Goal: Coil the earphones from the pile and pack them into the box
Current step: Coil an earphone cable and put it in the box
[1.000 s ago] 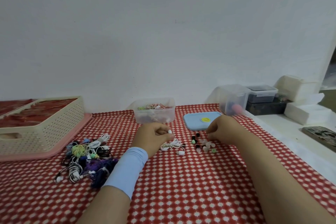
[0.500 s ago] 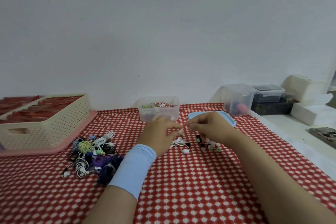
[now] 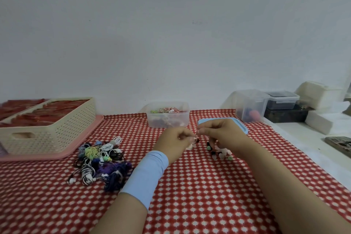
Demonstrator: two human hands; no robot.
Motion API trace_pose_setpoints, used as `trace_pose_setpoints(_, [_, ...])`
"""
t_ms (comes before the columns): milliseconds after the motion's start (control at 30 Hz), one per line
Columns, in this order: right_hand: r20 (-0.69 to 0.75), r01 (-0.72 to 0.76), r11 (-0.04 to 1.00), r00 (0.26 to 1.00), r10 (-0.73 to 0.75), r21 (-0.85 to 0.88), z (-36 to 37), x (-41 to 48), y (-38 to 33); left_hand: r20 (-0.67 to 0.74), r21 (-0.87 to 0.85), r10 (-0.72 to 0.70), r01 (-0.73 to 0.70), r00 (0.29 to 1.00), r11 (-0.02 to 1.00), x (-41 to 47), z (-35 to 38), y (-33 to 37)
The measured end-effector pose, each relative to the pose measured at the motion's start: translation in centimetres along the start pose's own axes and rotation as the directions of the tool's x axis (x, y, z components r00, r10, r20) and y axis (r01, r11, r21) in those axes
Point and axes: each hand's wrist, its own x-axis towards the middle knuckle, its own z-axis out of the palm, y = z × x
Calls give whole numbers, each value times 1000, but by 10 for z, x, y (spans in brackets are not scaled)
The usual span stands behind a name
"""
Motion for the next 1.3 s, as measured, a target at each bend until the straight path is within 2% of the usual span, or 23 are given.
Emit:
trace_pose_setpoints(67, [12, -29, 992, 1000, 28, 119, 1, 0, -1, -21, -236, -98, 90, 995, 967, 2, -1, -2])
trace_pose_setpoints(200, [130, -93, 951, 990, 57, 293, 3, 0, -4, 5, -513, -190, 166, 982, 842, 2, 1, -7])
trace_pose_setpoints(333, [184, -100, 955, 982, 48, 281, 8, 0, -2, 130, -677, -253, 272, 959, 684, 3, 5, -4])
trace_pose_setpoints(400, [175, -97, 960, 983, 51, 264, 8, 0, -1, 188, -754, -227, 288, 956, 590, 3, 3, -3])
trace_pose_setpoints(433, [171, -97, 959, 984, 52, 266, 8, 1, 0, 188, -751, -199, 271, 962, 602, 2, 2, -4])
trace_pose_setpoints(533, [184, -103, 951, 982, 50, 290, 8, 1, 1, 131, -663, -140, 192, 981, 723, 0, 2, -9])
trace_pose_setpoints(633, [198, -97, 953, 979, 40, 287, 8, 1, 0, 90, -625, -146, 170, 985, 762, -1, 4, -10])
trace_pose_setpoints(833, [195, -120, 952, 979, 66, 280, 8, 2, 0, 52, -639, -111, 118, 992, 760, -1, 4, -9])
trace_pose_setpoints(967, [250, -193, 932, 961, 117, 307, 8, 0, -1, 20, -642, -104, 93, 994, 761, -1, 3, -10])
trace_pose_setpoints(1133, [288, -269, 893, 943, 168, 361, 6, -1, -3, 47, -705, -87, 94, 995, 703, -3, 2, -8])
trace_pose_setpoints(1300, [361, -322, 884, 912, 193, 339, 7, -3, -4, 66, -688, -88, 109, 994, 718, -2, 1, -13])
